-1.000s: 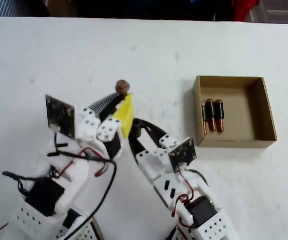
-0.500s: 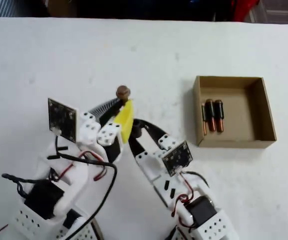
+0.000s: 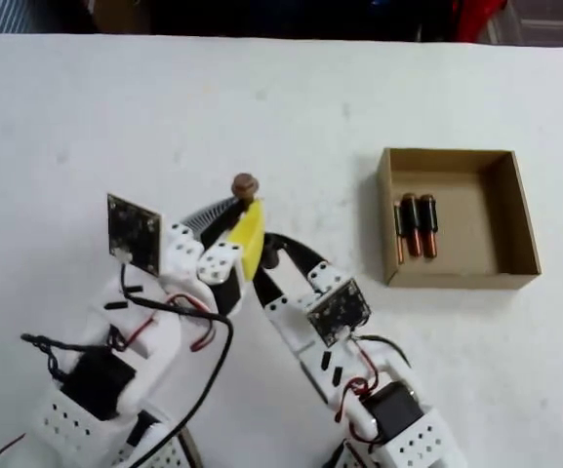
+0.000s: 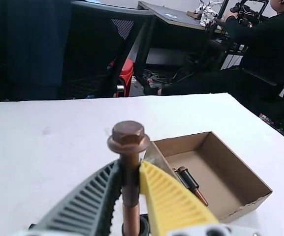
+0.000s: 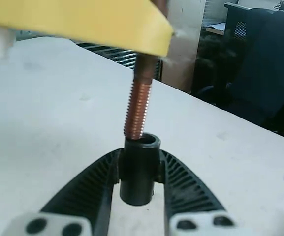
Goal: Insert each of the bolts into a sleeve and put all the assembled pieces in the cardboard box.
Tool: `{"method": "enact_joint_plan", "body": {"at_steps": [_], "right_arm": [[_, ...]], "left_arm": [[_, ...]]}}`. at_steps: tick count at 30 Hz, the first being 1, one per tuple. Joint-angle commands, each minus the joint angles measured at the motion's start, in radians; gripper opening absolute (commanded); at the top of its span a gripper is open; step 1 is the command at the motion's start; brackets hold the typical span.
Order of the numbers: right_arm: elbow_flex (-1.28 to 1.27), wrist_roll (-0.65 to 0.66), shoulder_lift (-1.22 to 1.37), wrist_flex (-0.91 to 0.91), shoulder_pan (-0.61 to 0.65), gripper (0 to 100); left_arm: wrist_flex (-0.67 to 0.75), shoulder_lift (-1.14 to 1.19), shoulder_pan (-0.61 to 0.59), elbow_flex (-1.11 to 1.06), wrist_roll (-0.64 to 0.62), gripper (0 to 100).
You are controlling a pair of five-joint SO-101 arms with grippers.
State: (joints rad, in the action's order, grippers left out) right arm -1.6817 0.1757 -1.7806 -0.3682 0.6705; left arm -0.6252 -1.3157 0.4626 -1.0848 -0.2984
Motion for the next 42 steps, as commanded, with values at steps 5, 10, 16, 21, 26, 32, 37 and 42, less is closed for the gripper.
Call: {"method": "enact_joint_plan", "body": {"at_steps": [5,10,16,21,26,32,37,42], "right_arm": [[-0.009,0.014,-0.019,0.022,0.001,1.7],[-0.009,0.014,-0.019,0.022,-0.001,1.7],[-0.009,0.012,-0.019,0.022,-0.004,1.7],[-0.009,0.012,-0.019,0.022,-0.005,1.7],[-0.009,0.012,-0.019,0.022,-0.005,1.7],[-0.009,0.012,-0.019,0.022,-0.005,1.7],[-0.009,0.012,-0.019,0.022,-0.005,1.7],[-0.009,0.012,-0.019,0.021,-0.007,1.7]], "left_arm": [[0.061,-0.019,0.018,-0.006,-0.008,2],[0.058,-0.016,0.018,-0.008,-0.011,2],[0.055,-0.021,0.018,-0.086,-0.008,2],[0.055,-0.021,0.018,-0.141,-0.012,2],[0.052,-0.021,0.019,-0.178,-0.012,2],[0.052,-0.022,0.019,-0.23,-0.008,2],[0.051,-0.022,0.019,-0.241,-0.008,2],[0.052,-0.022,0.019,-0.241,-0.008,2]]}}
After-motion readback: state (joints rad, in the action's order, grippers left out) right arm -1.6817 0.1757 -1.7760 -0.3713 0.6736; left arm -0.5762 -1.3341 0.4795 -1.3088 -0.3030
